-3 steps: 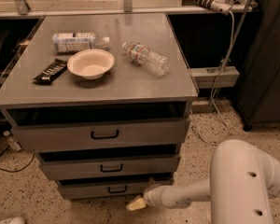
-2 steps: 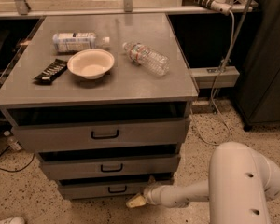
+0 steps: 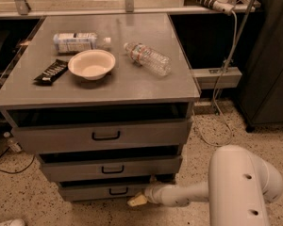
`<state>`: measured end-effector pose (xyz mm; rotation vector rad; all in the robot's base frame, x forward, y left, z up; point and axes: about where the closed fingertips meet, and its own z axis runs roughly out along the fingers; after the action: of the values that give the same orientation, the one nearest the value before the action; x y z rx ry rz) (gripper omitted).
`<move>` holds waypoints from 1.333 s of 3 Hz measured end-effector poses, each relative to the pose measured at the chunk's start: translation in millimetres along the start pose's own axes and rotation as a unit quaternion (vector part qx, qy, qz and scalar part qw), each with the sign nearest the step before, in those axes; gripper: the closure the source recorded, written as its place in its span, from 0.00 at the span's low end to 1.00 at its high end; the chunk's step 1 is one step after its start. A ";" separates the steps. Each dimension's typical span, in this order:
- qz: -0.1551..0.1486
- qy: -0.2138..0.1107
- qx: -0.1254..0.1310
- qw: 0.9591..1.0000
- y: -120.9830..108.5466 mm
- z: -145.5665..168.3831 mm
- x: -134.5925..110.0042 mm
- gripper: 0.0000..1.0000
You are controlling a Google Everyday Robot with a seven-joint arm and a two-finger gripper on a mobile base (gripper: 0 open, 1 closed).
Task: Open bottom drawer
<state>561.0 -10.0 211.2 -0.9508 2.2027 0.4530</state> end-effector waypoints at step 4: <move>0.000 0.027 -0.022 0.999 6.3 12.2 16.8 0.00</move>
Offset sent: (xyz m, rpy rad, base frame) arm -0.0102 0.0119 -0.0512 -0.0270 0.0988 0.0589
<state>553.6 -7.5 191.0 -0.9967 2.2486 0.4831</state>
